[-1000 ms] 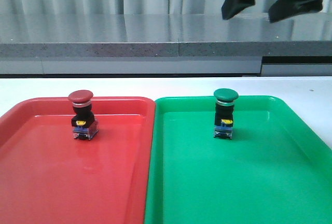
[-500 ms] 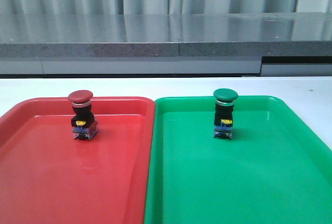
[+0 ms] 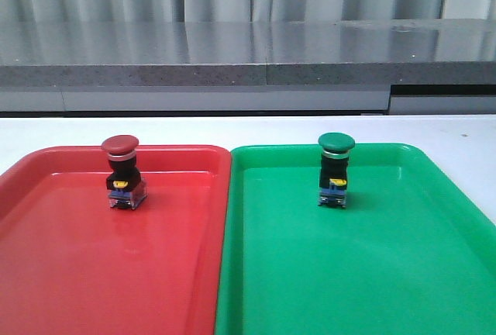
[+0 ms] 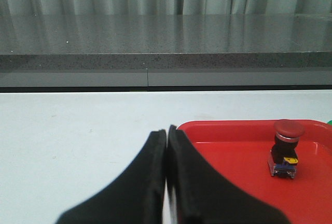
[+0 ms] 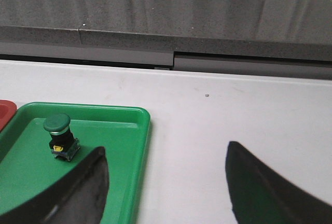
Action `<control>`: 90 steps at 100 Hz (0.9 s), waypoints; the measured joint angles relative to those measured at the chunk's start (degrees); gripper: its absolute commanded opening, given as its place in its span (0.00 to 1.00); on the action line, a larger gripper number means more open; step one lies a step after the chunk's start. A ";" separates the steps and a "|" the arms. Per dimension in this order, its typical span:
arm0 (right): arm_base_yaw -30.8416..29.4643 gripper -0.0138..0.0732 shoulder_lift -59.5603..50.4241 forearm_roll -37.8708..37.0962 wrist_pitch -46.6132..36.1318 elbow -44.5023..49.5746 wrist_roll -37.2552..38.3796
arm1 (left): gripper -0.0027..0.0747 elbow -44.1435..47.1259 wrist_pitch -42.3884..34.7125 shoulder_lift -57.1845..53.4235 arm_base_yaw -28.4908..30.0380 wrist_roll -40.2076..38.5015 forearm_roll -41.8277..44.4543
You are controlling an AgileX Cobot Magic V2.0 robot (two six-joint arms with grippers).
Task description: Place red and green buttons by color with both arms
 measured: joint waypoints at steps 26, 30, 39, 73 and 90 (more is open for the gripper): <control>-0.09 0.14 -5.15 0.00 4.28 1.06 0.00 | 0.01 0.00 0.00 0.00 0.00 0.00 0.00; -0.09 0.07 -5.15 -0.02 4.28 1.06 0.00 | 0.01 0.00 0.00 0.00 0.00 0.00 0.00; -0.09 0.08 -5.15 -0.02 4.28 1.06 0.00 | 0.01 0.00 0.00 0.00 0.00 0.00 0.00; -0.09 0.08 -5.15 -0.15 4.28 1.06 0.00 | 0.01 0.00 0.00 0.00 0.00 0.00 0.00; -0.09 0.08 -5.15 -0.15 4.28 1.06 0.00 | 0.01 0.00 0.00 0.00 0.00 0.00 0.00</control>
